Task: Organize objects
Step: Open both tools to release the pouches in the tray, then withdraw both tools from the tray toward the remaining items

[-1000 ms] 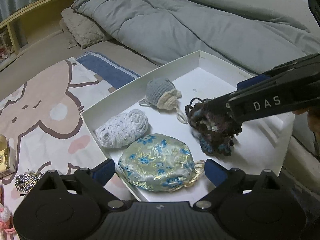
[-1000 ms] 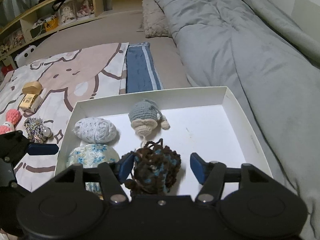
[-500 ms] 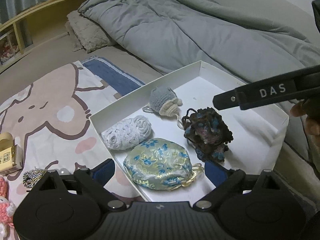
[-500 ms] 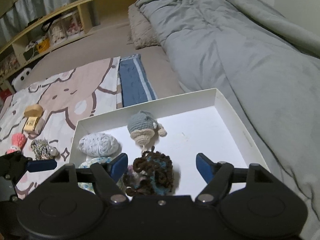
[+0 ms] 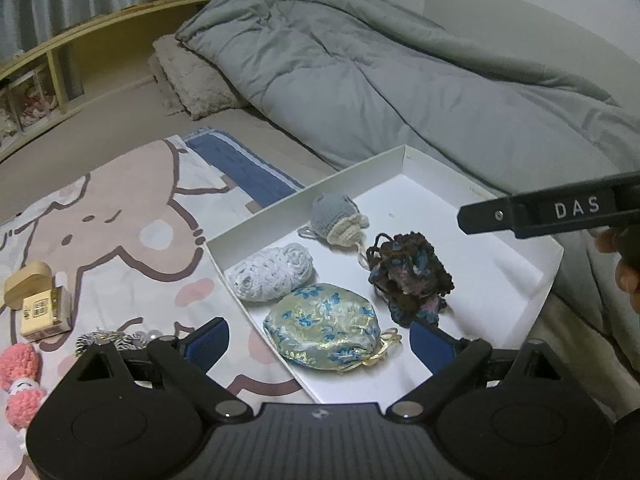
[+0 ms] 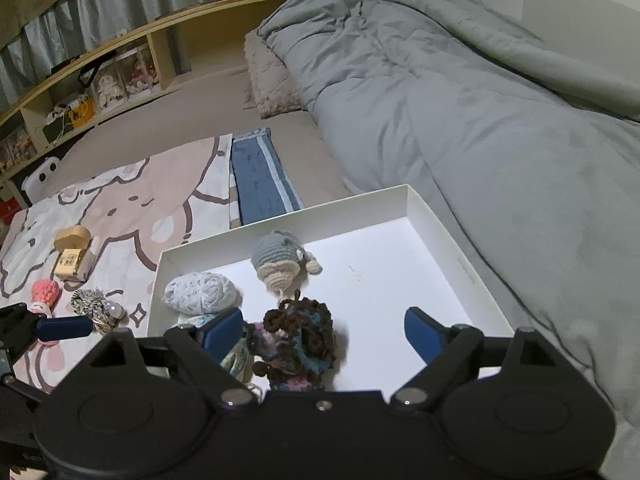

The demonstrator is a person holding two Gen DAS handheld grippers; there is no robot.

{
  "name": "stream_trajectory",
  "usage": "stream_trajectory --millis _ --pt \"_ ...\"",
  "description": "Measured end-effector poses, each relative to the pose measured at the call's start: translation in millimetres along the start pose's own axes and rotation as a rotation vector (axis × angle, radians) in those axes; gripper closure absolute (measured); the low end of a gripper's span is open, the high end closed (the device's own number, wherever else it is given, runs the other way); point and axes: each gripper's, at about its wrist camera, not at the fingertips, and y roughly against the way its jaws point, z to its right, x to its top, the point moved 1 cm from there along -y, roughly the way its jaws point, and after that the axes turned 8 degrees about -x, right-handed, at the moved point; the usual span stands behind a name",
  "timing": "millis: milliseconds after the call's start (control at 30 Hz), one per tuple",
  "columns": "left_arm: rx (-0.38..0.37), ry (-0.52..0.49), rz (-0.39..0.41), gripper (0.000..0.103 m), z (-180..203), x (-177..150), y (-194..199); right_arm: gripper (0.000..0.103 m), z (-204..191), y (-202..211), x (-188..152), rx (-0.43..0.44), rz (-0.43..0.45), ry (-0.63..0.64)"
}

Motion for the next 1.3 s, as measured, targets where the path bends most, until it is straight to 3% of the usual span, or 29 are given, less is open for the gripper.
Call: stream_trajectory --millis 333,567,1300 --pt "0.022 0.025 0.057 0.001 -1.9 -2.9 37.6 0.01 -4.1 33.5 -10.6 -0.001 0.062 0.02" --pt "0.048 0.063 0.098 0.0 -11.8 -8.0 61.8 0.0 -10.0 50.4 -22.2 -0.017 0.102 0.053" --pt "0.069 0.194 0.197 0.0 -35.4 -37.9 91.2 0.0 -19.3 73.4 -46.6 -0.04 0.162 0.048"
